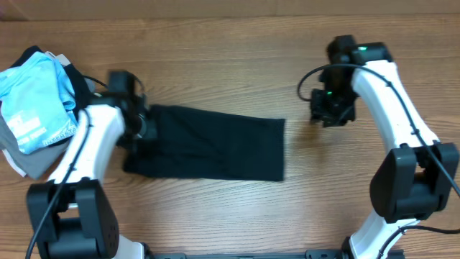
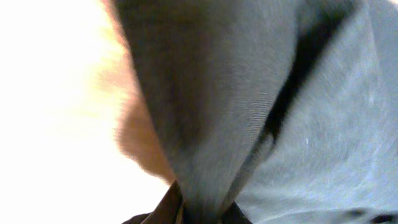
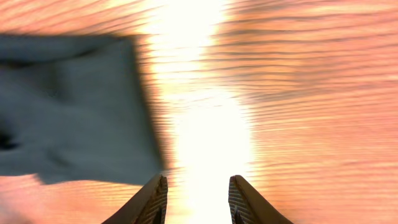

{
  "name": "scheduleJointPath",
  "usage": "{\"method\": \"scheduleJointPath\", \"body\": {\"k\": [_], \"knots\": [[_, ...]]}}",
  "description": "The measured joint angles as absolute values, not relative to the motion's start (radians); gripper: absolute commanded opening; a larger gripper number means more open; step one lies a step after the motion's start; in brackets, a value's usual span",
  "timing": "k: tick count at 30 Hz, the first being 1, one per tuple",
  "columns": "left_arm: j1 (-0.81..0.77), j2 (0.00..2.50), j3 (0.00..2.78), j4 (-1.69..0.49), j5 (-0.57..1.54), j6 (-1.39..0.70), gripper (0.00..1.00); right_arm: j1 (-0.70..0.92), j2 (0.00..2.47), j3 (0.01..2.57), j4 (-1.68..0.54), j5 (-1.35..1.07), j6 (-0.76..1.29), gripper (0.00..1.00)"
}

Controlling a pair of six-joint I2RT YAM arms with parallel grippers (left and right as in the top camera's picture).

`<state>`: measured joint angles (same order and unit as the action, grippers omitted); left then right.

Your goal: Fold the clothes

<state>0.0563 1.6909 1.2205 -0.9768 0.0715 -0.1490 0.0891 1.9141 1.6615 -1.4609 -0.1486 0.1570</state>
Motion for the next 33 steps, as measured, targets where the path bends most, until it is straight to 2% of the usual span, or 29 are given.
{"method": "scheduleJointPath", "body": {"k": [4,8,11,14,22,28,33], "knots": [[0.135,1.693,1.398,-1.062,0.08,-0.149,0.13,0.02,1.914,1.662,-1.47,-0.144,0.152,0.36],[0.129,1.693,1.507,-1.074,0.184,-0.149,0.13,0.006,1.914,1.662,-1.477,-0.141,0.139,0.36],[0.041,1.693,1.512,-1.097,0.253,-0.162,0.13,0.007,1.914,1.662,-1.479,-0.141,0.134,0.36],[-0.117,1.694,1.512,-1.102,0.281,-0.183,0.15,0.006,1.914,1.662,-1.482,-0.141,0.131,0.36],[-0.428,1.721,1.512,-1.097,0.192,-0.25,0.19,0.006,1.914,1.662,-1.486,-0.142,0.118,0.36],[-0.522,1.85,1.512,-1.097,0.148,-0.26,0.17,0.006,1.914,1.662,-1.495,-0.142,0.104,0.36],[-0.524,1.918,1.512,-1.096,0.137,-0.263,0.07,0.007,1.914,1.662,-1.495,-0.142,0.104,0.36]]}}
